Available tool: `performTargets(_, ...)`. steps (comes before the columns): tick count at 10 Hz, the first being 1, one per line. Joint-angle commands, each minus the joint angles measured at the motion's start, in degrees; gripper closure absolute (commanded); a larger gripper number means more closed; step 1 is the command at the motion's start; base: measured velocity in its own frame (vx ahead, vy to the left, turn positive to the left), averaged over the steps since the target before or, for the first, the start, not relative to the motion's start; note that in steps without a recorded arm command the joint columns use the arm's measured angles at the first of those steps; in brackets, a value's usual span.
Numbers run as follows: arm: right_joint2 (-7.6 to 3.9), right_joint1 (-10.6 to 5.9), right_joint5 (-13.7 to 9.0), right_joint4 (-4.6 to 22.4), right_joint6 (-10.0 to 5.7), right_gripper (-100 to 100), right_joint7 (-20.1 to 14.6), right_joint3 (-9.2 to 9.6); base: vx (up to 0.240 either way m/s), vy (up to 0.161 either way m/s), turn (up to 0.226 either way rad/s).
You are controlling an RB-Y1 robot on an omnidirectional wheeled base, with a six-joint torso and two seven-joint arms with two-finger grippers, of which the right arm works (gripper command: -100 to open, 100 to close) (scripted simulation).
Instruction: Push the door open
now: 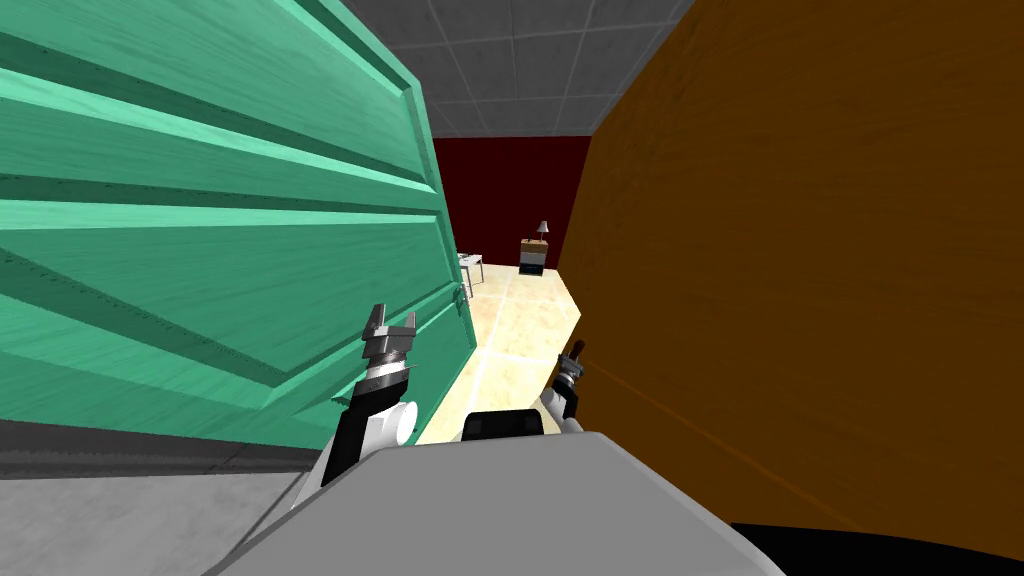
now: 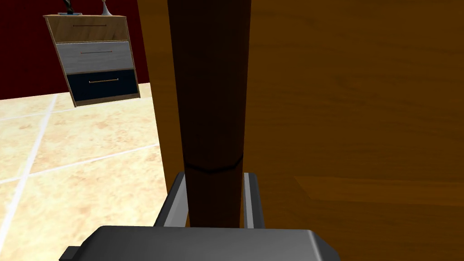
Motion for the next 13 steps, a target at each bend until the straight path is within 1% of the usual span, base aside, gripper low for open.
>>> performTargets(1,-0.96,-0.52,-0.72,0.31,-0.61,100,0.18,-1.04,0.198,-0.069,-0.045)
performTargets(3,-1.58,-0.50,-1.67,0.39,-1.01,100,0.40,-2.04,0.178,-0.048,-0.051)
performTargets(4,-1.58,-0.50,-1.67,0.39,-1.01,100,0.40,-2.04,0.133,-0.044,-0.024)
performTargets(5,-2.01,-0.48,-2.47,0.46,-1.34,100,0.58,-2.89,0.154,-0.082,-0.034)
performTargets(8,-2.72,-0.43,-4.21,0.61,-2.07,100,0.98,-4.73,0.227,-0.078,-0.065)
performTargets(13,-3.40,-0.36,-7.13,0.87,-3.28,100,1.65,-7.81,0.206,-0.081,-0.072)
